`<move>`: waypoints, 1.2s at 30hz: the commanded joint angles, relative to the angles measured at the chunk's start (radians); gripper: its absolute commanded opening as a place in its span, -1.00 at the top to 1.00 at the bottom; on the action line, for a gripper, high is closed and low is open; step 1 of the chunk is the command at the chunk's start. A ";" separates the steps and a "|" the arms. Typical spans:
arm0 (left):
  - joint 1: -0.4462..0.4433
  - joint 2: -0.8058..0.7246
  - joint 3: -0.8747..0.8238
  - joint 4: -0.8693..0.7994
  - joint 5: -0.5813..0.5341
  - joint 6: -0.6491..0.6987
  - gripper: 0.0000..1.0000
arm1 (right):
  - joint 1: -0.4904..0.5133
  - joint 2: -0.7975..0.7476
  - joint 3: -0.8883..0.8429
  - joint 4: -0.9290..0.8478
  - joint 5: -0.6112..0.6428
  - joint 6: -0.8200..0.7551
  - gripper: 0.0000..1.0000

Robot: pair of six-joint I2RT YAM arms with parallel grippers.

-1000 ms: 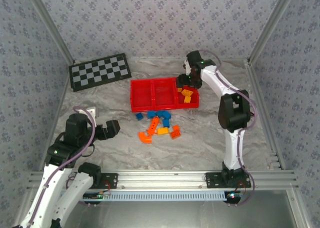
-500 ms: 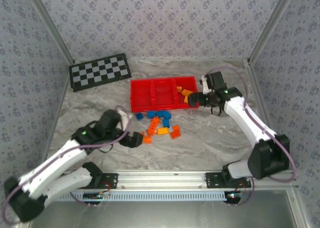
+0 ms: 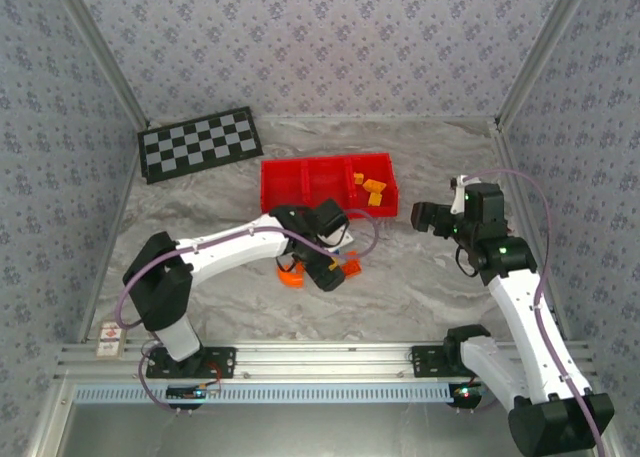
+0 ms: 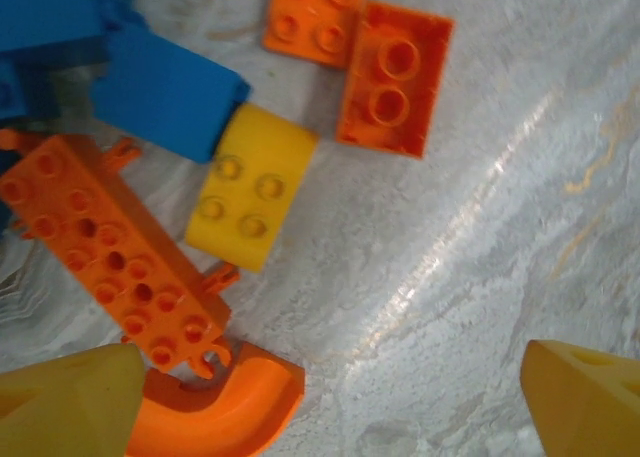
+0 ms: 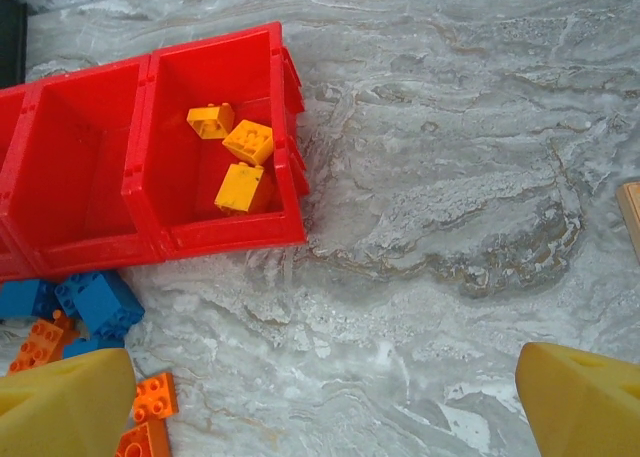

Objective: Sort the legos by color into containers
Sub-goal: Pick up the lego from the center of the table.

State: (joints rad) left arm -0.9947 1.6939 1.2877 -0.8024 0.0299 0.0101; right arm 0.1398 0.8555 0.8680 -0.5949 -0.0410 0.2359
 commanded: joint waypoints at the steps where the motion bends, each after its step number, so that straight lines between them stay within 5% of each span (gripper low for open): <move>1: -0.015 0.013 0.033 -0.065 0.010 0.124 -0.87 | -0.011 -0.003 -0.015 0.025 -0.013 0.020 -0.99; 16: -0.007 0.082 0.021 -0.046 0.077 0.325 -0.84 | -0.040 -0.005 -0.033 0.028 0.007 0.037 -0.99; 36: 0.073 0.239 0.104 -0.015 0.069 0.406 -0.64 | -0.155 0.023 -0.030 0.029 -0.132 0.069 -0.99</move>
State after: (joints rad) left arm -0.9291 1.9125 1.3540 -0.8089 0.0788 0.3771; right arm -0.0002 0.8780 0.8291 -0.5602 -0.1455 0.2852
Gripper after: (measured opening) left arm 0.823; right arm 0.995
